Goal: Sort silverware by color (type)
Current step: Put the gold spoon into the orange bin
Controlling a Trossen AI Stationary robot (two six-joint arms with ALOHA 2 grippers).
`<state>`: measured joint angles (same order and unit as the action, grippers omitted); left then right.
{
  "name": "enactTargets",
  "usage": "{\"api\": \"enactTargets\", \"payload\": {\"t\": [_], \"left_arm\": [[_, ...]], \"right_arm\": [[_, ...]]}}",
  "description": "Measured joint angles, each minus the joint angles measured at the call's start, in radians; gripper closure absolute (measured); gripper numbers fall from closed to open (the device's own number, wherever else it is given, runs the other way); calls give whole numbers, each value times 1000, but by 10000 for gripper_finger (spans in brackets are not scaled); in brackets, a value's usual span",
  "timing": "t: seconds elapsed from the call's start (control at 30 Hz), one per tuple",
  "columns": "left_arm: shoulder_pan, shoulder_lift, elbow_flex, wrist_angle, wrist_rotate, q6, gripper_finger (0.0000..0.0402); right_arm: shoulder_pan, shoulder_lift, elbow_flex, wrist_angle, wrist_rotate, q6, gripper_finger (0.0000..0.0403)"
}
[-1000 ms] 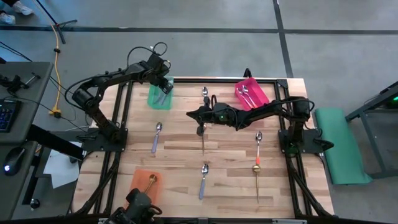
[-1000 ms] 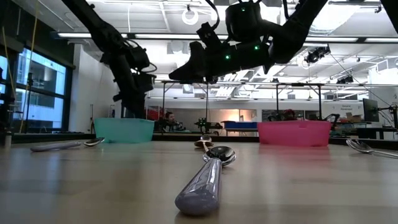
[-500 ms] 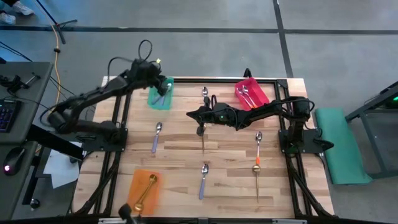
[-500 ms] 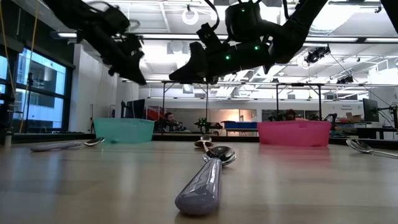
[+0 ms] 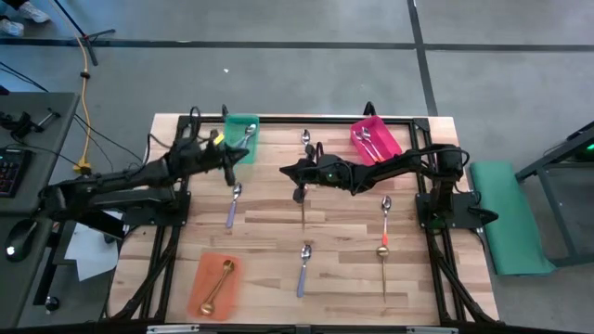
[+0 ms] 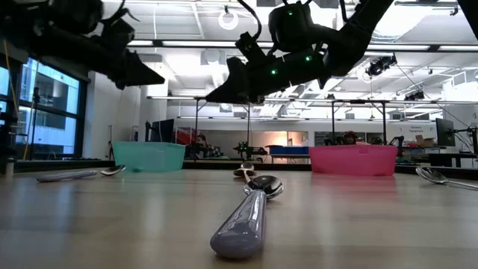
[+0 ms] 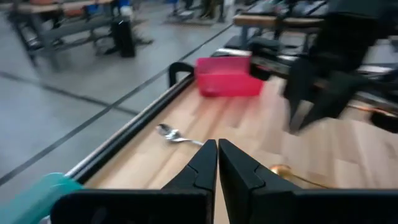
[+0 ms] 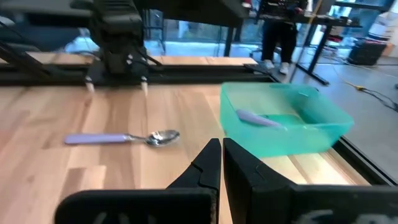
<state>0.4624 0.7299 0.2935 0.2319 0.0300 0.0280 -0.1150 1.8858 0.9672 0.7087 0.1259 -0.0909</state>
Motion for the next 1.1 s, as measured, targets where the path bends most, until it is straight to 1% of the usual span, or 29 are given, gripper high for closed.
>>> {"api": "enactTargets", "payload": {"t": [0.1, 0.23, 0.37, 0.47, 0.67, 0.77, 0.93, 1.1], "left_arm": [[-49, -38, -64, 64, -1, 1, 396], [-100, -57, -121, 115, -14, 1, 396], [-136, -57, -134, 111, -17, 2, 396], [-167, -57, -134, 112, -17, 16, 396], [-223, -57, -134, 110, -18, 31, 397], [-252, -57, -134, 109, -18, 29, 397], [-306, -57, -134, 101, -17, 25, 397], [-357, -56, -134, 93, -17, 12, 397]], "right_arm": [[11, 0, 0, -31, 38, -4, 403], [33, 0, 0, -87, 78, -8, 403], [58, 0, 0, -141, 82, -18, 402], [78, 0, 0, -173, 95, 5, 399], [129, 0, 0, -281, 245, 59, 370], [150, 0, 0, -349, 274, 131, 347], [188, 0, 0, -455, 291, 317, 309], [210, 0, 0, -564, 290, 502, 286]]}}
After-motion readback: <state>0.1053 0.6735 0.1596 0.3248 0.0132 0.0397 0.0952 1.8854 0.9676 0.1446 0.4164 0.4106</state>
